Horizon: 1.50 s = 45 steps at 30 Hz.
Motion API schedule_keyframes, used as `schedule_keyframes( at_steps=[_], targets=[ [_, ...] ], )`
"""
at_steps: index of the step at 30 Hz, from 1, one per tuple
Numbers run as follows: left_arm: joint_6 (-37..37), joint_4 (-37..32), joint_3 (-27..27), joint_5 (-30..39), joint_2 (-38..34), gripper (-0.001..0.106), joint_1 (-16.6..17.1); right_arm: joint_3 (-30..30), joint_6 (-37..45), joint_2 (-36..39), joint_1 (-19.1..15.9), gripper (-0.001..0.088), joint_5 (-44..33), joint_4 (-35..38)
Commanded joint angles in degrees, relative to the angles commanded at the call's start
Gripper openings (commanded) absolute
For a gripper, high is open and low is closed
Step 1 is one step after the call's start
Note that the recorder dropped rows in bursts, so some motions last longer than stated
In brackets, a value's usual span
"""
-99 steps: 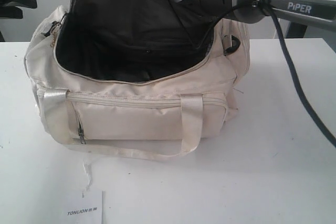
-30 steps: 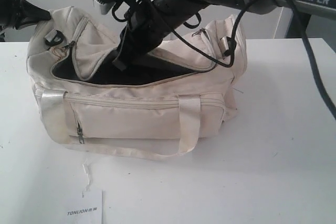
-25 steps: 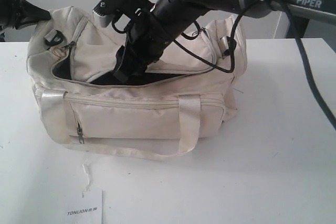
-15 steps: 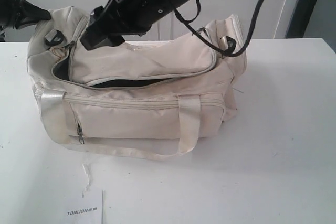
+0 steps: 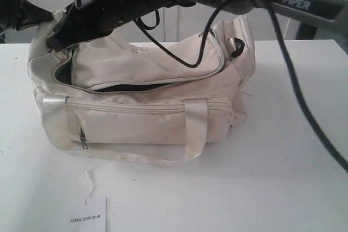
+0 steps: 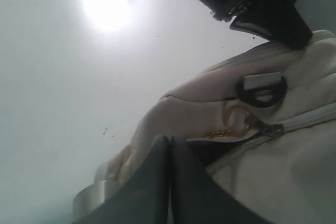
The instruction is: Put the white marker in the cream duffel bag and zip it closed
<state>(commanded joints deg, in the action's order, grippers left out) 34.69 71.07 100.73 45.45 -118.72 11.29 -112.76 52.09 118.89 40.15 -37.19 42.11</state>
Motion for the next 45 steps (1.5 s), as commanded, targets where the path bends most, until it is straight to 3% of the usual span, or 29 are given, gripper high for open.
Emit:
schedule_keyframes(
  at_steps=[8,10,15,17,24,37,45],
  targets=[
    [0.0,-1.29,0.0,1.47,0.0,0.0,0.0,-8.83,-3.84,7.18,0.61,0.0012,0.25,-4.7],
    [0.0,-2.21,0.0,2.08,0.0,0.0,0.0,-9.99,-1.6,8.88,1.11,0.0091,1.09,-5.08],
    [-1.0,-2.3,0.0,2.9,0.0,0.0,0.0,-10.8,0.15,11.88,2.62,0.041,1.4,-6.37],
    [-1.89,-2.3,0.0,3.22,0.0,0.0,0.0,-10.8,2.19,12.67,2.96,0.0455,1.26,-6.37],
    [-3.24,-2.53,0.0,4.53,0.12,0.0,0.0,-10.8,4.71,14.17,3.83,0.0462,2.88,-8.73],
    [-3.24,-2.67,0.0,5.25,0.12,0.0,0.0,-10.8,6.46,18.14,3.83,0.0461,15.04,-12.14],
    [-3.24,-2.95,0.0,5.25,0.12,0.0,0.0,-10.8,6.82,20.3,3.83,0.0461,15.57,-12.15]
  ],
)
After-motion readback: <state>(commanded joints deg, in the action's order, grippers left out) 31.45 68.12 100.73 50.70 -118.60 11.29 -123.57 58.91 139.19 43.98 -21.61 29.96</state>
